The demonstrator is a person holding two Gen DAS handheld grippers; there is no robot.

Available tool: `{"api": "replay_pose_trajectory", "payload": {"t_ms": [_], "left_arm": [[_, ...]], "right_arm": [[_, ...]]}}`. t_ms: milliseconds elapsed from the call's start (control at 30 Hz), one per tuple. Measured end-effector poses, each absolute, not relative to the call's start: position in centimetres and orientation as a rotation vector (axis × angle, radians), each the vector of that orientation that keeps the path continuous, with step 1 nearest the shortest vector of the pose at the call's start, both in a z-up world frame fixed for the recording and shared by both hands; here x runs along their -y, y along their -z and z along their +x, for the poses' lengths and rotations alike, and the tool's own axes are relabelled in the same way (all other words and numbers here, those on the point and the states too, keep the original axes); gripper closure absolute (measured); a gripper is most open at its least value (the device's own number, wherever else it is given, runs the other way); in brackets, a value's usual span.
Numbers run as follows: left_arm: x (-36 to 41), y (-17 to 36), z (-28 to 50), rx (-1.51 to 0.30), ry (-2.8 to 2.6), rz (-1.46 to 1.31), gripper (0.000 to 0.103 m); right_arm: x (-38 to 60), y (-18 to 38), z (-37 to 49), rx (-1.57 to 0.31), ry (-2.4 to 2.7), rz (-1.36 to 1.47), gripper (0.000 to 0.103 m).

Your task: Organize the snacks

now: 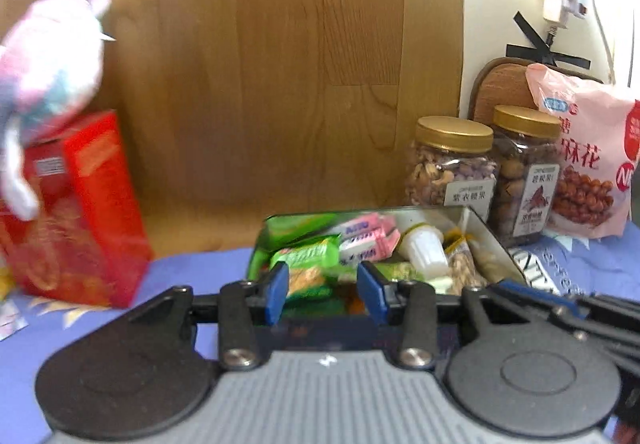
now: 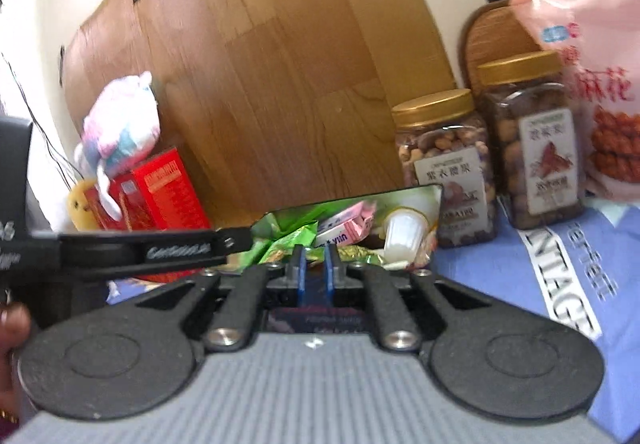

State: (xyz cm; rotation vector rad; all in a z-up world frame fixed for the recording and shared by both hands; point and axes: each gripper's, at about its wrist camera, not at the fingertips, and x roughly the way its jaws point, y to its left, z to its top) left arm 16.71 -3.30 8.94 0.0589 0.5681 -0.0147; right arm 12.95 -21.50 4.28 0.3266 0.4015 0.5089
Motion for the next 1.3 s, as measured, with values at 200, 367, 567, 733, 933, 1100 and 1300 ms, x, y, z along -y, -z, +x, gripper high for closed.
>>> {"api": "replay_pose_trajectory", "payload": {"t_ms": [200,367,567,733,933,1100,1300], "left_arm": [[3.7,-8.4,11.2,-0.609,-0.003,0.035,0.06],[3.6,-6.6,7.1,-0.66,-0.012,0.01,0.055],[3.3,-5.5,3.3,-0.684,-0.051,0.007,0.001],[2.9,-5.5,1.1,-0.671,-0.107,0.017,0.0],[2.6,-4.9,0.3,-0.69,-0.139,0.021,0.0],[2.9,-4.5,0.2,-0.692,-0.142,0.032,0.0],[3.4,-4.2,0.2,-0.686,-0.146,0.057,0.0]], "right_arm": [[23.0,-3.3,7.7,-0.424,-0.454,0.377,0.072],[23.1,-2.3,4.1,-0.478,-0.432,0.359,0.07],[22.9,-1.7,1.7,-0.512,-0.409,0.38,0.044],[22.8,-0.9,0.7,-0.535,-0.376,0.409,0.036],[22.8,-0.3,-0.1,-0.555,-0.367,0.426,0.032],[22.9,-0.3,-0.3,-0.555,-0.367,0.43,0.03],[22.8,0.0,-0.3,-0.563,-0.371,0.435,0.029]]}}
